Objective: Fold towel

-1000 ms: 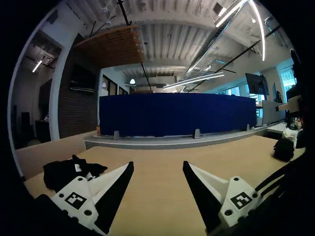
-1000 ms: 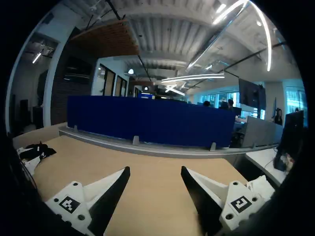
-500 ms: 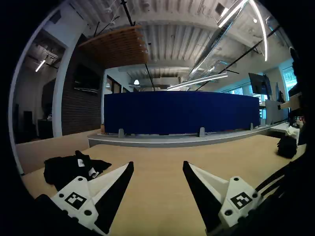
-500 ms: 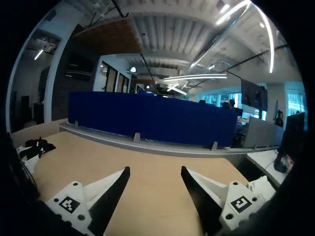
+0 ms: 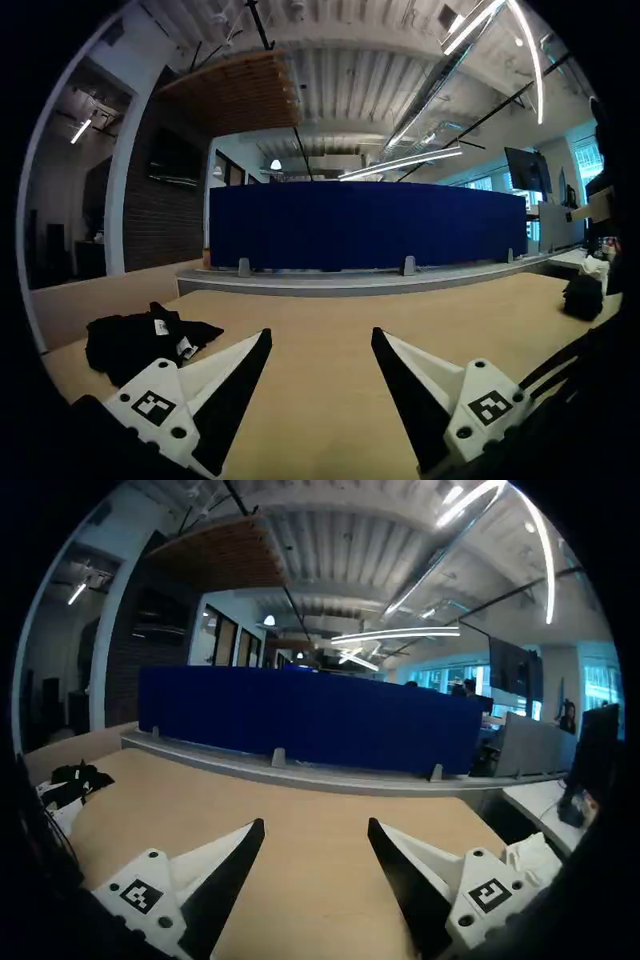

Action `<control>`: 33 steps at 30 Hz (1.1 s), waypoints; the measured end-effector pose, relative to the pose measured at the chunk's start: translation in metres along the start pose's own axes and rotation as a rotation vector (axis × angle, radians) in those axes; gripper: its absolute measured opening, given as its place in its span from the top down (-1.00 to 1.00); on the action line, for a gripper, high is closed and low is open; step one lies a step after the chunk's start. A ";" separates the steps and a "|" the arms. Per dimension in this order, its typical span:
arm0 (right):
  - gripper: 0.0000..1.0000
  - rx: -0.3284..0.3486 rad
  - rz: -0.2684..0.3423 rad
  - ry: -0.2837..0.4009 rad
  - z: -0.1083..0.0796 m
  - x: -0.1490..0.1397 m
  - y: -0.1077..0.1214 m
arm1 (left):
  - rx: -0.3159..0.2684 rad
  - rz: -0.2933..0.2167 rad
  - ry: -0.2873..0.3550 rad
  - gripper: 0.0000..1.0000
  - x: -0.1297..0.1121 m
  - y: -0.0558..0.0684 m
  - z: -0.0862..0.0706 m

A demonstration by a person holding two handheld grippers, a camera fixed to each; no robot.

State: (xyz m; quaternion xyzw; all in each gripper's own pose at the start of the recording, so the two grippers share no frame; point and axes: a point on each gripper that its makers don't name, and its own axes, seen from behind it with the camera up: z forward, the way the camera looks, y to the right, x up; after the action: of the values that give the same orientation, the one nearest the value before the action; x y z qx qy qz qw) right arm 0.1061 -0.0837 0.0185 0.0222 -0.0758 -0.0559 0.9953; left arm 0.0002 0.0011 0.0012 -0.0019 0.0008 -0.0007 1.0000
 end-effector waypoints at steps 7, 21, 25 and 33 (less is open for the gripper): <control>-1.00 -0.008 0.003 0.005 0.000 0.003 0.008 | 0.002 0.000 -0.001 -0.85 0.000 0.001 -0.001; -1.00 -0.041 0.021 0.064 -0.010 0.019 0.034 | 0.002 0.001 -0.002 -0.86 0.000 0.001 -0.001; -1.00 -0.060 0.040 0.065 -0.013 0.013 0.047 | 0.002 0.002 -0.002 -0.86 0.000 0.001 -0.001; -1.00 -0.059 0.078 0.092 -0.014 0.004 0.061 | 0.002 0.001 -0.002 -0.85 -0.001 0.001 -0.002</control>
State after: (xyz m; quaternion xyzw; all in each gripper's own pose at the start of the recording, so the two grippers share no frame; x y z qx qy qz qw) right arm 0.1191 -0.0228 0.0088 -0.0077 -0.0291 -0.0184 0.9994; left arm -0.0007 0.0020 -0.0008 -0.0009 0.0000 -0.0001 1.0000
